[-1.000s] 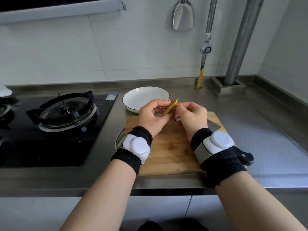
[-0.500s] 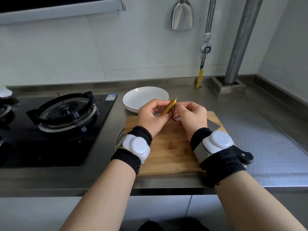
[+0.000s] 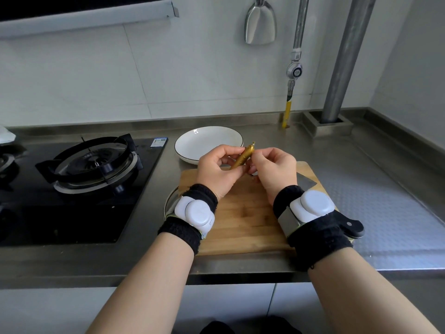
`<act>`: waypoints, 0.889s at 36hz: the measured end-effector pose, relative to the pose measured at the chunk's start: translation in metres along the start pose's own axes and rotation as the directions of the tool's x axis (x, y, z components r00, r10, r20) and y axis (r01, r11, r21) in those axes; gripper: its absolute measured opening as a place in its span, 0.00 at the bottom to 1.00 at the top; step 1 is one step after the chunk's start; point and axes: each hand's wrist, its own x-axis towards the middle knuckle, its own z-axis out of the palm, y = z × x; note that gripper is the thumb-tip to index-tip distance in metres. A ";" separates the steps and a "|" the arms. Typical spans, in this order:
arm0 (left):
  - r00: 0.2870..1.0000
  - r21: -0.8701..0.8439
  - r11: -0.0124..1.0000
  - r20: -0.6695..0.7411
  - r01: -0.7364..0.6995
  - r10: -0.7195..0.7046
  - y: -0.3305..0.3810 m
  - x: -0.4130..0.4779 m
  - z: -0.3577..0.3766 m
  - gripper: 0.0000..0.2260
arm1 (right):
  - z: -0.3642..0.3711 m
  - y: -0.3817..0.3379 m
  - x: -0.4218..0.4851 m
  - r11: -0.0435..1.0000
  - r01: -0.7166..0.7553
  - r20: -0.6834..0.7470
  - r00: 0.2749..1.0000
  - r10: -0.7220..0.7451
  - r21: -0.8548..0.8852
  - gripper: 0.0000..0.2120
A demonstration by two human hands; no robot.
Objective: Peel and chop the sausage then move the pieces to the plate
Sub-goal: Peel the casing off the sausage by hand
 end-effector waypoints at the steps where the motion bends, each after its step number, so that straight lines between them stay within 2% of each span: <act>1: 1.000 -0.004 1.000 0.003 0.002 -0.002 0.000 0.000 0.000 0.14 | 0.000 0.000 0.000 1.000 0.003 0.000 1.000 -0.003 -0.002 0.07; 8: 0.999 -0.051 0.998 0.007 0.043 -0.043 0.001 0.000 0.000 0.14 | -0.002 0.002 0.001 0.999 0.028 -0.006 1.000 -0.028 0.028 0.05; 14: 0.993 -0.143 0.983 0.045 0.117 -0.112 0.005 0.000 -0.001 0.13 | -0.003 0.003 0.005 0.986 -0.043 0.025 0.999 0.040 0.164 0.07; 24: 0.962 -0.307 0.911 0.092 0.275 -0.259 0.006 0.001 -0.003 0.09 | -0.004 -0.005 0.003 0.853 -0.260 0.236 0.957 0.166 0.453 0.13; 32: 0.949 -0.379 0.870 0.156 0.315 -0.276 0.006 0.003 -0.006 0.12 | -0.005 -0.007 0.002 0.857 -0.353 0.292 0.923 0.252 0.377 0.10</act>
